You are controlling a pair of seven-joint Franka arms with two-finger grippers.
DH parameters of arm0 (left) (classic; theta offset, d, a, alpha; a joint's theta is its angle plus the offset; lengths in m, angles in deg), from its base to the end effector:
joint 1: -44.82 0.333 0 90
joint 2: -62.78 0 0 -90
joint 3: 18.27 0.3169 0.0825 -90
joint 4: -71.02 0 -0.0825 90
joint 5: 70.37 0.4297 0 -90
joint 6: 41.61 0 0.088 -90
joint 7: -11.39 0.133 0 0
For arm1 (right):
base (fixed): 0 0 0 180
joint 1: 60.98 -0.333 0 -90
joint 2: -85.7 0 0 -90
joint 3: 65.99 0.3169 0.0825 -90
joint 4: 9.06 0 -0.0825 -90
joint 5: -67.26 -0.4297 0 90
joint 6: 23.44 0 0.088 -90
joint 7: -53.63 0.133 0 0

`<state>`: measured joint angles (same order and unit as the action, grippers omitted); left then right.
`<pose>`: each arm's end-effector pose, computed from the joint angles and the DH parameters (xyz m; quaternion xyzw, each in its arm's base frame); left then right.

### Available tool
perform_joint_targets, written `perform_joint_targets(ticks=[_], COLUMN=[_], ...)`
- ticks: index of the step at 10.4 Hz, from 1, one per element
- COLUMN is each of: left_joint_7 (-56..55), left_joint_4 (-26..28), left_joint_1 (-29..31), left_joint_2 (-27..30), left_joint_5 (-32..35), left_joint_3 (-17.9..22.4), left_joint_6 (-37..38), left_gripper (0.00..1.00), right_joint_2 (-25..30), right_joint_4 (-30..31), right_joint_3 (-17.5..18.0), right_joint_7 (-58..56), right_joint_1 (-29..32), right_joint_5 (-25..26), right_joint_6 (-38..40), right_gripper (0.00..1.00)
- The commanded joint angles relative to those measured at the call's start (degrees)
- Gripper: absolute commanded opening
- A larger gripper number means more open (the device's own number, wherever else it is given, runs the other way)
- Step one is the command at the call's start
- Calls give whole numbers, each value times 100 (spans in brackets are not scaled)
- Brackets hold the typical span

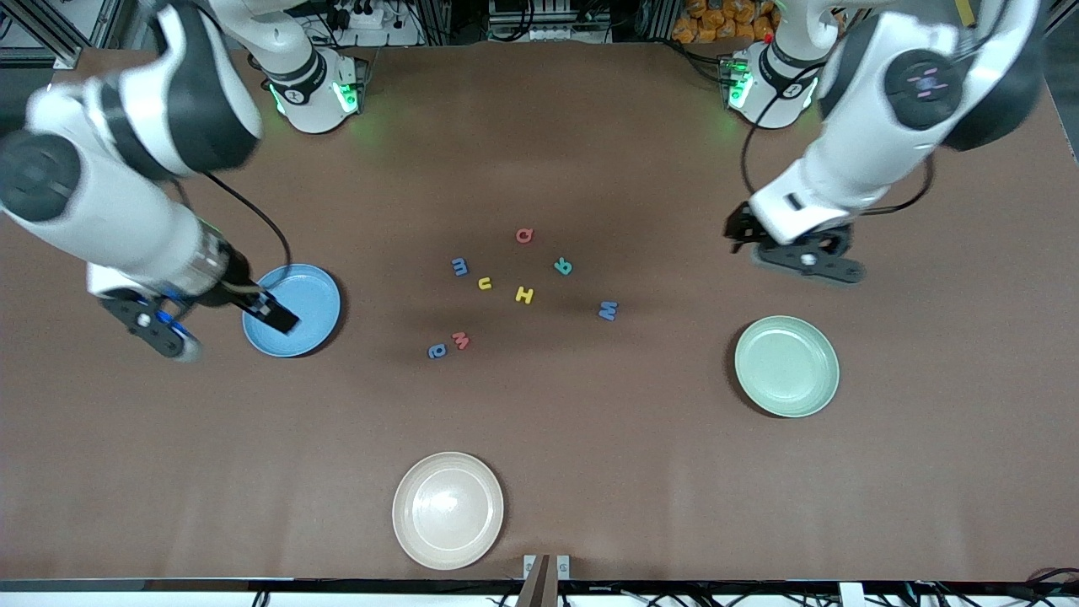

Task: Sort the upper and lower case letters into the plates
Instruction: 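Grasp the M with the left gripper while the right gripper grasps the a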

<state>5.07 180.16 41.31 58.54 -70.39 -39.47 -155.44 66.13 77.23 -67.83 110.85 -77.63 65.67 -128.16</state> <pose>0.5658 -0.2572 0.4189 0.9871 -0.1592 0.0026 0.0148 0.6803 0.1854 0.4313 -0.9312 0.3643 0.0127 0.0007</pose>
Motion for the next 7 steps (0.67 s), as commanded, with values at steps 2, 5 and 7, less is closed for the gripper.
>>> perform_joint_targets(ticks=[2,5,7], left_joint_7=[-518,-1413,-1958], left_joint_4=[3,-41,-59], left_joint_1=[-623,-1106,-1475], left_joint_2=[-1006,-1718,-2184], left_joint_5=[98,448,590], left_joint_3=[-121,-43,238], left_joint_6=[-858,-1517,-2219], left_gripper=[100,100,100], right_joint_2=[-835,-1100,-1363], right_joint_4=[-147,448,574], right_joint_3=[-9,79,79], right_joint_7=[1719,2783,2970], right_joint_1=[-443,-558,-576], right_joint_5=[-139,-368,-377], right_joint_6=[-872,-2023,-2149], right_gripper=[100,100,100])
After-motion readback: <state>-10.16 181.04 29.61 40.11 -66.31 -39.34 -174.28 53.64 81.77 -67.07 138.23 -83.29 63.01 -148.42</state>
